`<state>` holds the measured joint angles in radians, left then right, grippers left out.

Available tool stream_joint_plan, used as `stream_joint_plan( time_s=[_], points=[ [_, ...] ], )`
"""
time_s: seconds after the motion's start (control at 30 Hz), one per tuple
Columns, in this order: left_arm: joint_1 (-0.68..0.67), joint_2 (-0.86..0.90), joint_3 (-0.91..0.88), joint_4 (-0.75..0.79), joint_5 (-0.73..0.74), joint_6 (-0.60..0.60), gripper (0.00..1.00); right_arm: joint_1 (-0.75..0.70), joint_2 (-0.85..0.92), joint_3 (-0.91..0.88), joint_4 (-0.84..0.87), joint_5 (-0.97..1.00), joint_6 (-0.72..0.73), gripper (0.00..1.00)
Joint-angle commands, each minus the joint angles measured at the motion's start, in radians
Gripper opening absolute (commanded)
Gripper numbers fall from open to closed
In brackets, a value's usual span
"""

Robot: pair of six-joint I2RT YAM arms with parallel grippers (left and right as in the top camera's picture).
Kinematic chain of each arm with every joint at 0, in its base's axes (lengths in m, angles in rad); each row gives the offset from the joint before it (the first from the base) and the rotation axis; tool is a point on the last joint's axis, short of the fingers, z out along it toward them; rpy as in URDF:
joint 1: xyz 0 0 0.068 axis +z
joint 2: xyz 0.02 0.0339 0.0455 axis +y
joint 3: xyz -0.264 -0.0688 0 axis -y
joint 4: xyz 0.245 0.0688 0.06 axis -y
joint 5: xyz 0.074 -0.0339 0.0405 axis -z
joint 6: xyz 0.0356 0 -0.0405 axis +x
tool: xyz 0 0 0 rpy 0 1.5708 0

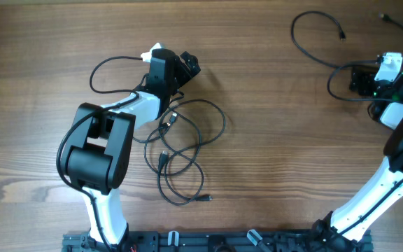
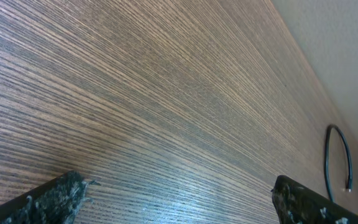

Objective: Untangle cables

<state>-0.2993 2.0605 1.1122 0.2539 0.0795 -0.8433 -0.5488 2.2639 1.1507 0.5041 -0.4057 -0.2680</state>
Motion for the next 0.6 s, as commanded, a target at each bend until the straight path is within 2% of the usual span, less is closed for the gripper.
stream_joint_plan(
  time_s=[0.0, 0.33, 0.57],
  points=[
    [0.016, 0.073, -0.059, -0.082, -0.051, 0.001, 1.0, 0.015, 0.188, -0.011, -0.071, -0.042, 0.164, 0.98],
    [0.016, 0.073, -0.059, -0.113, -0.051, 0.001, 1.0, 0.024, 0.192, 0.268, -0.198, -0.068, 0.166, 0.98],
    [0.016, 0.073, -0.059, -0.112, -0.051, 0.001, 1.0, 0.026, 0.188, 0.51, -0.47, -0.092, 0.131, 1.0]
  ],
)
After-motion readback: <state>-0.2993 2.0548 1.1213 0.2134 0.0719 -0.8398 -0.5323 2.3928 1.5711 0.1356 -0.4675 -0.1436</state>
